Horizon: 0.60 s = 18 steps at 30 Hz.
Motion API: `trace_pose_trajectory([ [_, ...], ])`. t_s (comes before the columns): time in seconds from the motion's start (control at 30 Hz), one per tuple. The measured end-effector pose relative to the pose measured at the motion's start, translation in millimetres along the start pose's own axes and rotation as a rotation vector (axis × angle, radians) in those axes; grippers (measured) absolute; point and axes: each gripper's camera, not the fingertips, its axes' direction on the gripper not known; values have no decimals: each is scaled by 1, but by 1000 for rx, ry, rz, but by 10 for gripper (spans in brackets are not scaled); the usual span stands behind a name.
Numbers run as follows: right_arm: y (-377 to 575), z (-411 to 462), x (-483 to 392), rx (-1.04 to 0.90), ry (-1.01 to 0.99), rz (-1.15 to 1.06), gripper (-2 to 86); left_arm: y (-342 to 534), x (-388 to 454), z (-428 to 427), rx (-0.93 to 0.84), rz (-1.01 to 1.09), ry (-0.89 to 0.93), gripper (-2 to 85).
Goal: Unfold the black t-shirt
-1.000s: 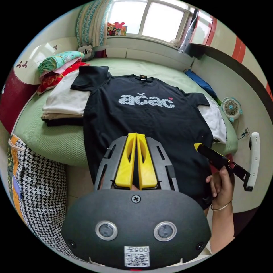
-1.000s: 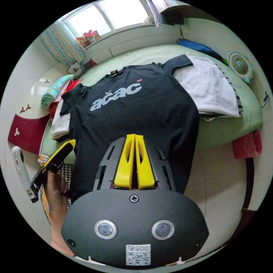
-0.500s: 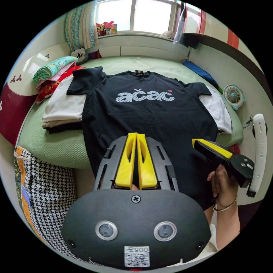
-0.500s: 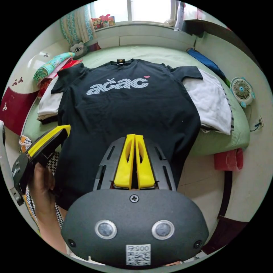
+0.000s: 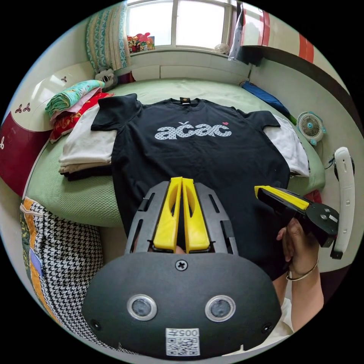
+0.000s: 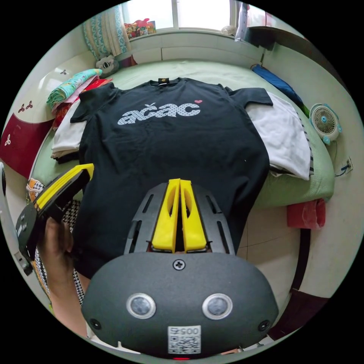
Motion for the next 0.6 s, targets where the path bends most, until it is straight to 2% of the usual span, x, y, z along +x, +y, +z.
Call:
trace_pose_trajectory([
  [0.6, -2, 5, 1, -16, -26, 6, -12, -4, 15, 10, -2, 4, 6, -7],
])
